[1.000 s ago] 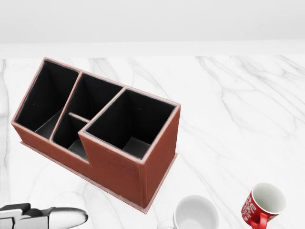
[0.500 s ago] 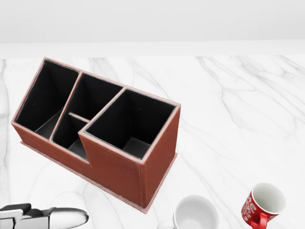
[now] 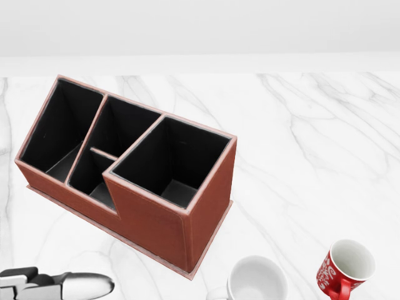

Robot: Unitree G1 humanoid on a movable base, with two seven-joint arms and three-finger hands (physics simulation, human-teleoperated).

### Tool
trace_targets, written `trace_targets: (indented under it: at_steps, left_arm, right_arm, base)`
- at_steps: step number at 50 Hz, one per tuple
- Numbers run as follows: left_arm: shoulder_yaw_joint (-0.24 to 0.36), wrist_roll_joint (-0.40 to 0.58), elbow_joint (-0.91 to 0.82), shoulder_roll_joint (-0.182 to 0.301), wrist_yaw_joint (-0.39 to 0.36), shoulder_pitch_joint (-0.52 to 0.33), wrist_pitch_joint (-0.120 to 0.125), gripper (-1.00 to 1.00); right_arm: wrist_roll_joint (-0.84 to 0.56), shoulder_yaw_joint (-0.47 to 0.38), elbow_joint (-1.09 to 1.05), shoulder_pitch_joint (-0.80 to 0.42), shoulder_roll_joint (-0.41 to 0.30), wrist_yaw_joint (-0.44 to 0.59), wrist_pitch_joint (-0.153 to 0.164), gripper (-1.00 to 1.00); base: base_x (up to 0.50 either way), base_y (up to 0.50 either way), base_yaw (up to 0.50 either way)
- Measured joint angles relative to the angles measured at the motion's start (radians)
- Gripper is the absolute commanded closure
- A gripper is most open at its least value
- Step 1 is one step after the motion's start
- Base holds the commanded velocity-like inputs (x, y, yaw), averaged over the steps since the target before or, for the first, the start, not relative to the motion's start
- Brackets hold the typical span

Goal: Pick up the red mug and place it to the right of the caddy.

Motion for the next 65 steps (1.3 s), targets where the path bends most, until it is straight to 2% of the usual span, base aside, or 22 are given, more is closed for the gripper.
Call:
trace_targets:
  at_steps: [6,15,34,65]
  left_arm:
    - [0.000,0.000,0.000,0.000,0.000,0.000,0.000,-1.00]
    - [-0.002,0.000,0.001,0.000,0.000,0.001,0.000,-1.00]
    - [0.000,-0.001,-0.002,0.000,0.000,0.000,0.000,-1.00]
    - [-0.003,0.000,0.001,0.000,-0.001,0.000,0.000,-1.00]
  right_arm:
    - [-0.030,0.013,0.018,-0.001,-0.001,0.000,-0.019,-1.00]
    - [-0.060,0.034,0.043,-0.013,-0.001,0.000,-0.028,-1.00]
    - [-0.126,0.098,0.075,-0.052,0.001,0.000,-0.018,-1.00]
    - [-0.219,0.173,0.051,-0.037,0.067,0.000,-0.019,-1.00]
  base:
    - [0.00,0.00,0.00]
    - [0.00,0.00,0.00]
    - [0.00,0.00,0.00]
    - [0.00,0.00,0.00]
